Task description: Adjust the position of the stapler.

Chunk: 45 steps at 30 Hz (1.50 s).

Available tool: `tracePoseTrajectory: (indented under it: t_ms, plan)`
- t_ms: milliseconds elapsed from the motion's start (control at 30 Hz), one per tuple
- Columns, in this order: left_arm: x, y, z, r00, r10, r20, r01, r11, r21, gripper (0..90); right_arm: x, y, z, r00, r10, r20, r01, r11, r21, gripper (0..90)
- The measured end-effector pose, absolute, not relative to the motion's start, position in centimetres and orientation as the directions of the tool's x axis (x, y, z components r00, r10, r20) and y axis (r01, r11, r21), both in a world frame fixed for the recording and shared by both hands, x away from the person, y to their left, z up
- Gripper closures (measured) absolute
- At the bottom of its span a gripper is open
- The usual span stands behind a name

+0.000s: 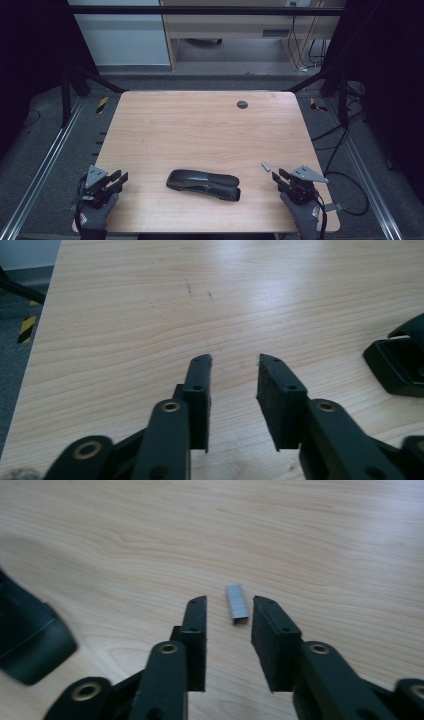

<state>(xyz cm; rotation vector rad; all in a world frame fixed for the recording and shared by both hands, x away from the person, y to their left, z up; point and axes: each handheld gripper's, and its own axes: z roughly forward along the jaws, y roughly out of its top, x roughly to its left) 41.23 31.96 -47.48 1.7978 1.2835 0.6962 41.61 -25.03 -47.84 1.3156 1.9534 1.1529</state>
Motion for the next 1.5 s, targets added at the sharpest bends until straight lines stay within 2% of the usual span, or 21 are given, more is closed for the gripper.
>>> tracePoseTrajectory:
  t_ms: [100,233,300,767,1133,1500]
  plan:
    - [41.0,31.5,-47.4,0.342,0.940,-0.010,0.496,-0.171,0.851,74.5,41.4,-24.6,-47.7,-0.419,0.907,0.046,0.480,0.178,0.859,73.5]
    - [40.5,30.8,-47.3,0.355,0.935,0.006,0.491,-0.192,0.850,84.2,40.8,-23.5,-47.4,-0.471,0.879,0.066,0.473,0.189,0.861,87.1]
    - [40.3,30.4,-47.4,0.366,0.931,0.022,0.489,-0.212,0.846,86.4,40.5,-22.9,-47.4,-0.497,0.864,0.074,0.473,0.199,0.858,90.0]
    - [40.2,30.0,-47.5,0.368,0.930,0.015,0.491,-0.207,0.846,89.7,39.0,-17.2,-48.5,-0.649,0.750,0.130,0.474,0.265,0.840,90.0]
    - [40.2,29.9,-47.7,0.374,0.928,0.014,0.497,-0.213,0.841,89.7,38.5,-14.7,-49.8,-0.695,0.704,0.145,0.491,0.318,0.811,90.0]
    - [40.3,29.7,-47.7,0.377,0.926,0.011,0.499,-0.212,0.840,89.6,38.7,-14.2,-50.5,-0.694,0.705,0.147,0.513,0.340,0.788,90.0]
